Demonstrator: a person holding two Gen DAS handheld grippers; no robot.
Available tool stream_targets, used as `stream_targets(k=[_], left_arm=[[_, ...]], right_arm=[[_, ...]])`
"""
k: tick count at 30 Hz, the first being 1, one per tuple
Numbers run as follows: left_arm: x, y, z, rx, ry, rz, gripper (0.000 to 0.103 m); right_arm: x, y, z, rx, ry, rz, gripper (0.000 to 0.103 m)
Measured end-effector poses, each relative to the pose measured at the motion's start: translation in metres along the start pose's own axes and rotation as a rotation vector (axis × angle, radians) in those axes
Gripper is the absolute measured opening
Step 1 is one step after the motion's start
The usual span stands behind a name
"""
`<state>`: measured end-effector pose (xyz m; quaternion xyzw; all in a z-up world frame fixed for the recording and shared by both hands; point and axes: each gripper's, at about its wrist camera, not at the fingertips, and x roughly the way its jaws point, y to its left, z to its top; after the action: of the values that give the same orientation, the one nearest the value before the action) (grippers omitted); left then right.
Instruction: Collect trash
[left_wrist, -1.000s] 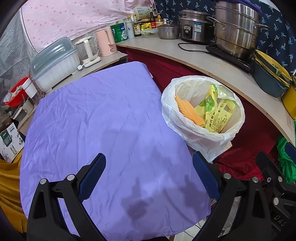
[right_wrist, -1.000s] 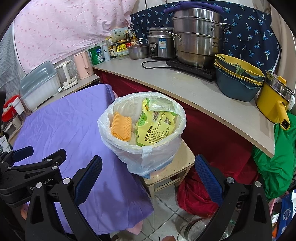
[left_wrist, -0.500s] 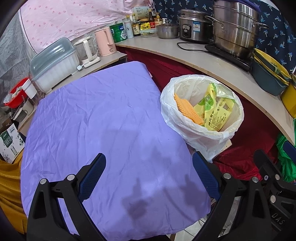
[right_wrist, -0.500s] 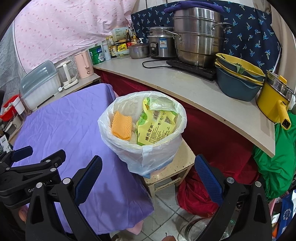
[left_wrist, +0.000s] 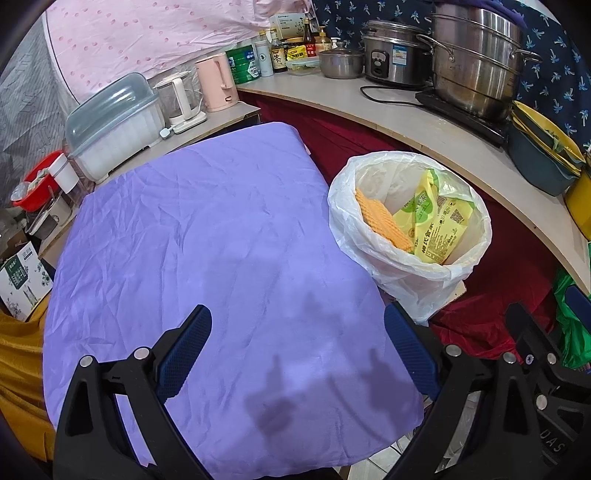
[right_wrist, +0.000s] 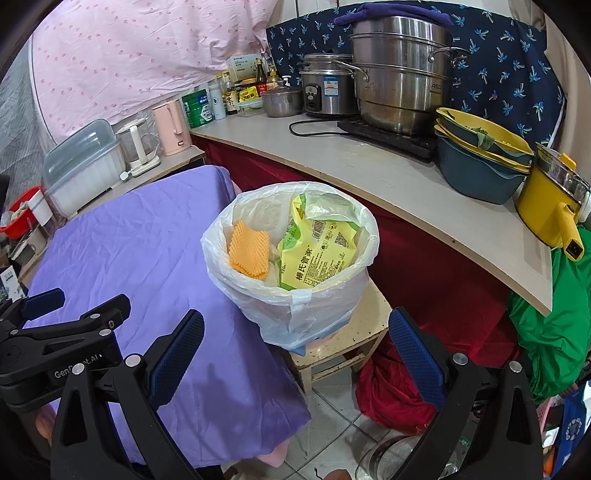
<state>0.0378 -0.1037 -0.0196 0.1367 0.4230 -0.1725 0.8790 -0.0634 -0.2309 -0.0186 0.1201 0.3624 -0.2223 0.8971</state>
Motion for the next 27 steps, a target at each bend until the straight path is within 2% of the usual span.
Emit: stream_targets(k=[27], left_arm=[[-0.001,0.016,-0.002,-0.04,0.021,0.044,0.09]], right_arm=[[0.0,0.008,0.001,-0.041,0.003,0.039,0.096]])
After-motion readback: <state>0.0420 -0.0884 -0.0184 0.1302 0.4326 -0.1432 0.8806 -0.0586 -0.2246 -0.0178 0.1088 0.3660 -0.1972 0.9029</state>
